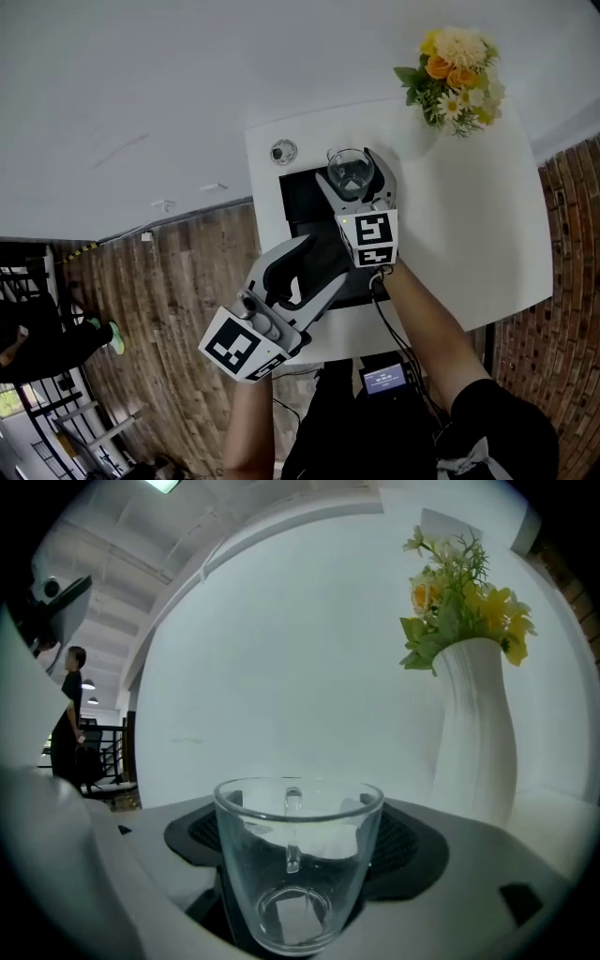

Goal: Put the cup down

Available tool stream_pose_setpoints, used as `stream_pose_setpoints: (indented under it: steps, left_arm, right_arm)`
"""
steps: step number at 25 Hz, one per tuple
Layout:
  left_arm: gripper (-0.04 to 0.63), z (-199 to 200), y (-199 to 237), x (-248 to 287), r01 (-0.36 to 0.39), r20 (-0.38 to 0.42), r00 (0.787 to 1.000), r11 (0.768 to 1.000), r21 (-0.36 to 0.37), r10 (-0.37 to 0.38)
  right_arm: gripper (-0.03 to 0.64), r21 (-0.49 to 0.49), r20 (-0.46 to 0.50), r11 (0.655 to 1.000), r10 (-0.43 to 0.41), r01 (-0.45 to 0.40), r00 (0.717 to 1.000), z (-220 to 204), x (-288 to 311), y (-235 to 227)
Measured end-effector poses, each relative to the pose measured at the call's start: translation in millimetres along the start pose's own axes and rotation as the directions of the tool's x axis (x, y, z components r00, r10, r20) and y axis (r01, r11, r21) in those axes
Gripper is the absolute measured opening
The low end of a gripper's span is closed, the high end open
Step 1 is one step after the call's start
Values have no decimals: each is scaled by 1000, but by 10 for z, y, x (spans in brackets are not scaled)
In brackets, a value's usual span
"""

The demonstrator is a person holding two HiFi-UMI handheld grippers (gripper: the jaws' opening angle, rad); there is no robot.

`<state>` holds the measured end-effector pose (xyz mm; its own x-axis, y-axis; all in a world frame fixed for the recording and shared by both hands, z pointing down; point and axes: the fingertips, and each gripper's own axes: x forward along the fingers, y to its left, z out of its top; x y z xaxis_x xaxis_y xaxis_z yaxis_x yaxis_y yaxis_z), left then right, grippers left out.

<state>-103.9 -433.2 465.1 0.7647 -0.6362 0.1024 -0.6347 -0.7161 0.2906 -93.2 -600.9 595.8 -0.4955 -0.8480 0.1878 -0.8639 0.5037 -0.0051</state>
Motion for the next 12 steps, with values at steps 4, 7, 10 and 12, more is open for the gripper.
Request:
stream_pose_setpoints:
  steps: [4,7,10,12]
  left_arm:
    - [241,9,14,-28,-1,3,1000,1000,-4,1]
    - [241,-6,17,-37,0,2,1000,1000,-6,0]
    - [241,-30,0,-40,1,2,1000,1000,-11,-1]
    - [239,-39,-14,-44,2,2,1000,1000,-13,-2]
  right_arm:
    - [410,-63,-31,997,46,-47,998,-97,-58,99]
    - [410,-88,-44,994,58,-62,997,-117,-64,100]
    - [410,-139,-99,987,66,-80,993,-154,-79,104]
    - [410,-167,-148,982,59,-83,987,-195,-103,94]
